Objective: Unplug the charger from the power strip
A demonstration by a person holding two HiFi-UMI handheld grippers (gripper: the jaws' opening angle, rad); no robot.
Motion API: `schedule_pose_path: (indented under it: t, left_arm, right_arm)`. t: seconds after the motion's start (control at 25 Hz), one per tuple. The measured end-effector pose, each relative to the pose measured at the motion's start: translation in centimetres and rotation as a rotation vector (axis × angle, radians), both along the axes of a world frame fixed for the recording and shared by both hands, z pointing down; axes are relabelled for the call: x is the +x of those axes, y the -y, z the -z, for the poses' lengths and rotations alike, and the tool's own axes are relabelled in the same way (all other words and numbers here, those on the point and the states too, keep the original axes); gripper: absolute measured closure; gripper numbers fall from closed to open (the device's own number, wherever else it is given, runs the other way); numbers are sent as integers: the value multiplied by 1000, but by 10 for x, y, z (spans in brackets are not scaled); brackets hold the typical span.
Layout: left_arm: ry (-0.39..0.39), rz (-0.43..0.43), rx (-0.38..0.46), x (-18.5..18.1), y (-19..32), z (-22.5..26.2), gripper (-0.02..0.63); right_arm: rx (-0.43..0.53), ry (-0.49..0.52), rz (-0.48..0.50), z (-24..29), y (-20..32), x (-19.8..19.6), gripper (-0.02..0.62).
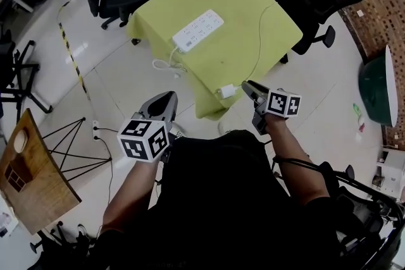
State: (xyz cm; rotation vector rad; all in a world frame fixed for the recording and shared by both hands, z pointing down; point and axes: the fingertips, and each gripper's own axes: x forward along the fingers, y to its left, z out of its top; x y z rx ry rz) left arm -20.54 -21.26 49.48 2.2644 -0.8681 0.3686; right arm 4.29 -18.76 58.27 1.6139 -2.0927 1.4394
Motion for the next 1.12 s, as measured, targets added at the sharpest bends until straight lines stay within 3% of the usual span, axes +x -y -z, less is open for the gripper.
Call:
schedule_pose_path:
  t: [0.16, 0.44, 0.72, 0.92, 1.12]
  left_arm:
    - [8, 81, -5, 17, -10, 1, 600]
    - [10, 282, 13, 69, -46, 4, 600]
    - [-15, 410, -7, 139, -98, -6, 600]
    - [30, 461, -1, 155, -147, 5, 600]
    - [70, 589, -7, 129, -194, 16, 600]
  right_arm:
    - [90, -74, 116, 20, 11, 10, 549]
    - [221, -84, 379, 55, 4, 45, 592]
    - [280, -35, 543, 62, -31, 81, 593]
    - [315, 34, 702, 64, -56, 59, 594]
    - [356, 118, 857, 83, -81, 1, 594]
